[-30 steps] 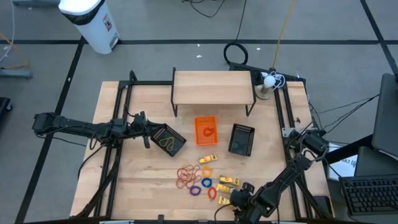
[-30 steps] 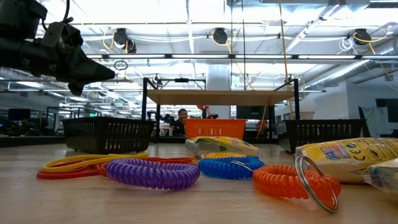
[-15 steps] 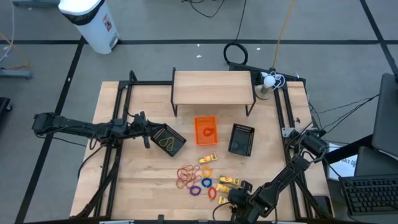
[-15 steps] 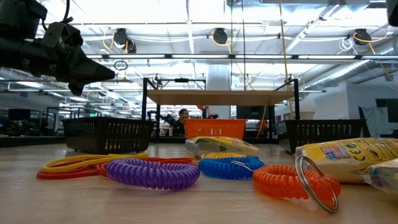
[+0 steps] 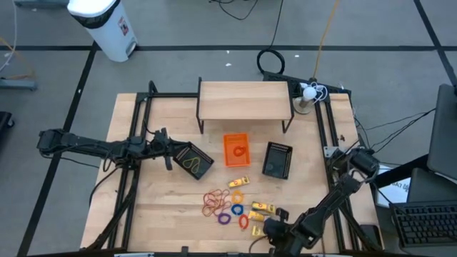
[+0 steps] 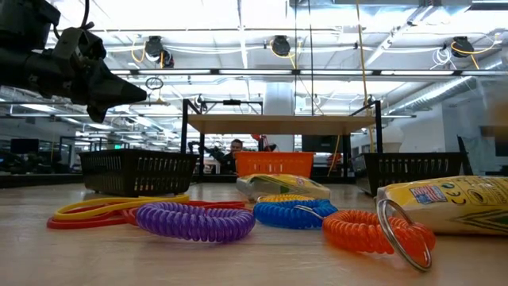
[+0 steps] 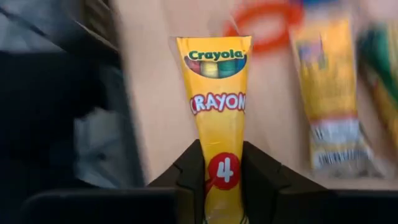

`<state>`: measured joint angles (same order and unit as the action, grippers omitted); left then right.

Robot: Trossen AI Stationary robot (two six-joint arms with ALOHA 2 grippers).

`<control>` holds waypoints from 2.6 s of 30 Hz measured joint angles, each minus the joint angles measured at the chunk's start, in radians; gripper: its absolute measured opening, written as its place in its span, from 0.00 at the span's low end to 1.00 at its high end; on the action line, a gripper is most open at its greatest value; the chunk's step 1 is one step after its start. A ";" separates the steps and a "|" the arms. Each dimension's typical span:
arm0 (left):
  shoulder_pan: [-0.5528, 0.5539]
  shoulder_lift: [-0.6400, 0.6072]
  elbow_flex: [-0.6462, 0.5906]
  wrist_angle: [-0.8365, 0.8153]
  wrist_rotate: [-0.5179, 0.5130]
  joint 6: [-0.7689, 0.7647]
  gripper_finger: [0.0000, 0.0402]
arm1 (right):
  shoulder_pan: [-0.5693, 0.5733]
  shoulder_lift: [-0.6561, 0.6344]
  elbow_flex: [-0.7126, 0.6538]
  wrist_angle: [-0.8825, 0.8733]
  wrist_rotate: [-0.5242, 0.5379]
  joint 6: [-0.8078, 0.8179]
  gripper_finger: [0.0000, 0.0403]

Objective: Pick & Place Office Desk Supplies
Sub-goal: Put the yellow pack of crayons into the right black bin

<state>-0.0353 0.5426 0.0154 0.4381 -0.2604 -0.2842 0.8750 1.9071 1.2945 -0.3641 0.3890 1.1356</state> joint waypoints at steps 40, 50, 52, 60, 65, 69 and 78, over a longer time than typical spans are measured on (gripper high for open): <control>0.000 0.000 0.000 -0.018 0.029 -0.007 0.06 | -0.580 -1.192 -0.676 0.598 -0.386 -1.154 0.14; 0.000 0.000 0.000 -0.018 0.031 0.005 0.06 | -0.681 -1.514 -0.889 0.595 -0.343 -1.138 0.15; 0.000 0.000 0.000 -0.018 0.027 0.014 0.06 | -0.687 -1.550 -0.921 0.600 -0.308 -1.141 0.15; 0.000 0.000 0.000 -0.018 0.016 0.028 0.06 | -0.693 -1.598 -1.038 0.599 -0.258 -1.122 0.15; 0.000 0.000 0.000 -0.018 0.016 0.045 0.06 | -0.693 -1.598 -1.078 0.596 -0.226 -1.088 0.15; 0.001 0.000 0.000 -0.018 0.016 0.062 0.06 | -0.693 -1.591 -1.062 0.589 -0.177 -1.080 0.15; 0.002 0.000 0.000 -0.018 0.015 0.127 0.06 | -0.692 -1.354 -0.710 0.074 -0.063 -1.015 0.15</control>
<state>-0.0338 0.5428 0.0154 0.4198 -0.2451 -0.1572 0.1826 0.5528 0.5841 -0.2905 0.3262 0.1208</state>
